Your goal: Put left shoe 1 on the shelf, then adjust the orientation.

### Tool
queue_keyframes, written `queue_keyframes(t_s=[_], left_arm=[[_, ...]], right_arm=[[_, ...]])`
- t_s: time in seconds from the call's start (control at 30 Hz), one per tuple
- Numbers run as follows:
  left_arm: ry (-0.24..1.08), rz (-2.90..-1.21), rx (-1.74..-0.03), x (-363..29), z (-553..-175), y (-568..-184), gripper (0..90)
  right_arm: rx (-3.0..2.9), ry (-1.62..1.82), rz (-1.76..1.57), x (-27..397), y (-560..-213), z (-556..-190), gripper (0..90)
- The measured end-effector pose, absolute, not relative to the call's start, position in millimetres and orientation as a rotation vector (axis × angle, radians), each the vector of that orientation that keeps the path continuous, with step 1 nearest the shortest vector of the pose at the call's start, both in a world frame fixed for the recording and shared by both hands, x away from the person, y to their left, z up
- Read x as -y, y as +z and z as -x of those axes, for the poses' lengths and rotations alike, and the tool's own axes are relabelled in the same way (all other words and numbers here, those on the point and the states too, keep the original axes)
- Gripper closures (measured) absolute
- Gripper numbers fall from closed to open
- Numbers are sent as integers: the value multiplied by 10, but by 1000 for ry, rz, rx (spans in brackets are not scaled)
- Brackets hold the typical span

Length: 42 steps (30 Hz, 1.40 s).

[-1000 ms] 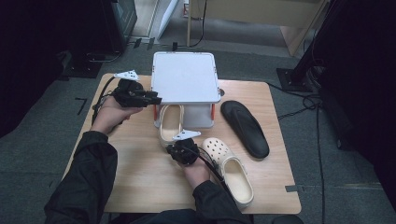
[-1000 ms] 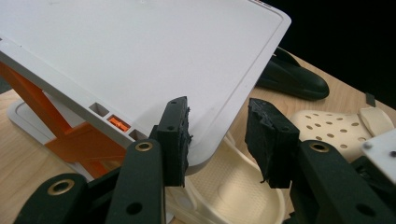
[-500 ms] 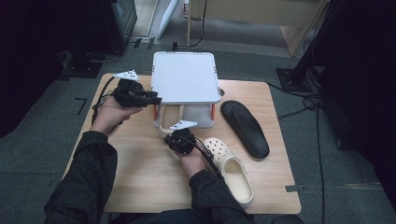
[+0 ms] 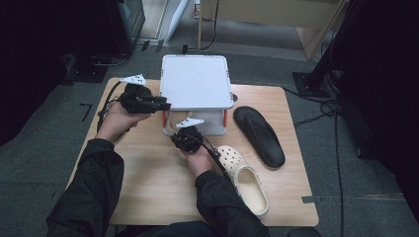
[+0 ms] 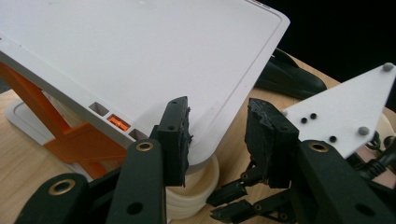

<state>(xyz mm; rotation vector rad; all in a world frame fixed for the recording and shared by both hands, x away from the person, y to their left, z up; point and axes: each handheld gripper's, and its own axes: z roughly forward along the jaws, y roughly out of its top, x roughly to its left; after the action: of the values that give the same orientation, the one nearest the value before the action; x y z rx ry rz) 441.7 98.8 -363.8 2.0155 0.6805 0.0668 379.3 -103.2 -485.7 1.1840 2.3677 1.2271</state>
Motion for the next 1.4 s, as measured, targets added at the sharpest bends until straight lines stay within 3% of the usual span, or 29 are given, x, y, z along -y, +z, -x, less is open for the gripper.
queue_keyframes(t_s=[0.1,0.77,1.4], left_arm=[[67,-2013,-677,-993,-4417,-3643,600],[46,-2014,-705,-989,-4381,-3598,482],[53,-2020,-677,-957,-4368,-3620,463]], right_arm=[[-2373,1232,-1204,1029,-4865,-3835,724],[-2421,1336,-1140,1318,-4417,-3358,613],[-2455,1318,-1089,1929,-4214,-3098,617]])
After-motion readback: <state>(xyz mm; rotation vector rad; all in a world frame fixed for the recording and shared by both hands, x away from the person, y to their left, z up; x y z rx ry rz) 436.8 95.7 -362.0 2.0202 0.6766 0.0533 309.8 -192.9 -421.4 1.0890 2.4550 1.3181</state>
